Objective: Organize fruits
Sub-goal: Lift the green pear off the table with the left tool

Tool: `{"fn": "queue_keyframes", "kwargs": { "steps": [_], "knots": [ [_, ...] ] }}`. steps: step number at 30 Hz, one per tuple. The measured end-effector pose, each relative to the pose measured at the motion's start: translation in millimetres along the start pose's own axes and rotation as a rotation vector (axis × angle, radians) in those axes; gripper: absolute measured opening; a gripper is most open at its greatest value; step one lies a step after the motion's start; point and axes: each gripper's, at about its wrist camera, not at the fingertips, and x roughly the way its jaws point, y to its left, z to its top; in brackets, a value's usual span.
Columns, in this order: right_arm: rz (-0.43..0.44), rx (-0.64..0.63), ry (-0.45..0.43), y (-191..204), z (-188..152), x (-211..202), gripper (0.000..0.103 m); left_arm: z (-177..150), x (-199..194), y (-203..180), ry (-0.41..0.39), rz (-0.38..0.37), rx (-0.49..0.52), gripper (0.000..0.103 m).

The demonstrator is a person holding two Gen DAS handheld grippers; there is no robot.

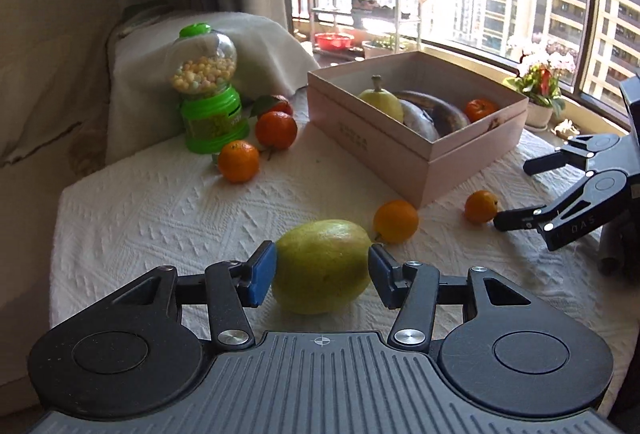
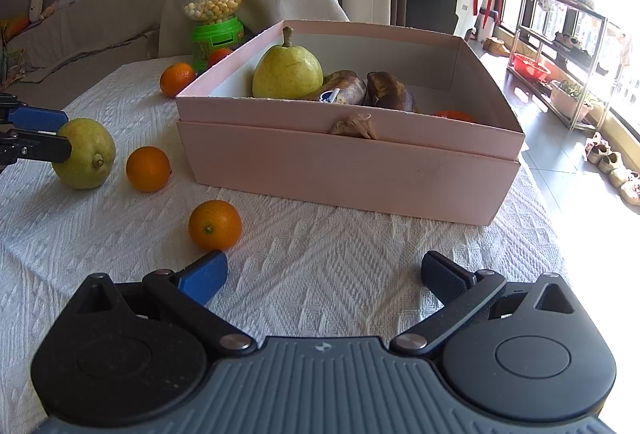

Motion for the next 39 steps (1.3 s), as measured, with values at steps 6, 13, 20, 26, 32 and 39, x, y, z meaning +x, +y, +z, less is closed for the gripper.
{"fn": "queue_keyframes", "kwargs": {
  "steps": [6, 13, 20, 26, 32, 39],
  "knots": [
    [0.007, -0.008, 0.004, 0.0, 0.5, 0.3, 0.103, -4.1, 7.7, -19.0, 0.054, 0.081, 0.176, 0.063],
    [0.006, -0.007, 0.004, 0.0, 0.5, 0.2, 0.103, 14.7, 30.9, -14.7, 0.024, 0.075, 0.186, 0.065],
    [0.007, -0.007, 0.004, -0.2, 0.3, 0.2, 0.103, 33.7, 68.6, -18.9, 0.140, 0.120, 0.293, 0.074],
    [0.008, -0.006, 0.002, 0.0, 0.1, -0.2, 0.103, 30.3, 68.1, 11.1, 0.156, 0.074, 0.112, 0.071],
    [0.007, -0.005, 0.002, -0.1, 0.4, -0.2, 0.103, 1.4, 33.9, 27.3, 0.076, -0.004, -0.166, 0.071],
    [0.007, -0.006, 0.002, -0.2, 0.3, 0.0, 0.103, -24.9, -1.4, -0.9, -0.046, -0.123, -0.313, 0.071]
  ]
}}
